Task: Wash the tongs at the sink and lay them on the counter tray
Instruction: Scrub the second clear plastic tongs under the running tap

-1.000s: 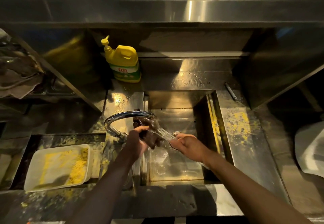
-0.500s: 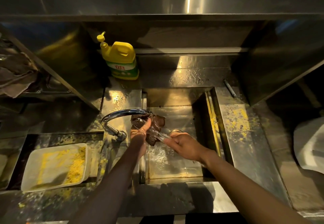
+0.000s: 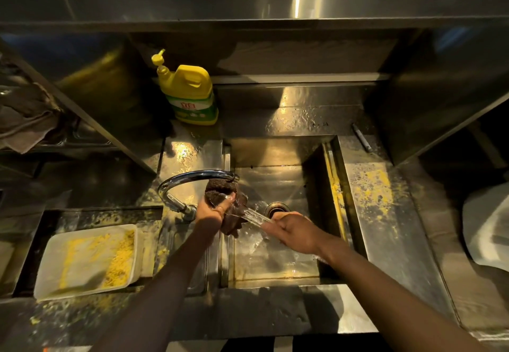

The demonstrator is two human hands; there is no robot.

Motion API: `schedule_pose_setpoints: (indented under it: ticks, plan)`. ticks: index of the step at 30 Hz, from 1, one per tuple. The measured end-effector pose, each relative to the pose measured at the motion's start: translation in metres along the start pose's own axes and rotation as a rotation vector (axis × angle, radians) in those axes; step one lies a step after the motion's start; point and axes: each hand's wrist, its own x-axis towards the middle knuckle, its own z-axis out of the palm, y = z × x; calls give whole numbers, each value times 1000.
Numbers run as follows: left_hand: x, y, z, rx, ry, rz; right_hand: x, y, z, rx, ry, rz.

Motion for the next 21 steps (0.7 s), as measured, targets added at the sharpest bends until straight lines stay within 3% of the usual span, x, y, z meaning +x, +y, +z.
schedule_pose_setpoints:
  ticks: [4,9,15,18,21]
  plan:
    - [5,-6,-18,324,-168,252,6,9,-24,-248,-43,-21]
    - [7,-8,-14,300,-124,319,7,16,-37,-318,-38,5]
    - [0,-10,-20,9,48,123,-11,24,-42,-335,118,88]
    - [-7,-16,-14,-28,2,46,-8,23,-29,-404,144,137]
    - [-23,-11,-3,-16,-48,40,-11,20,-19,-428,283,208]
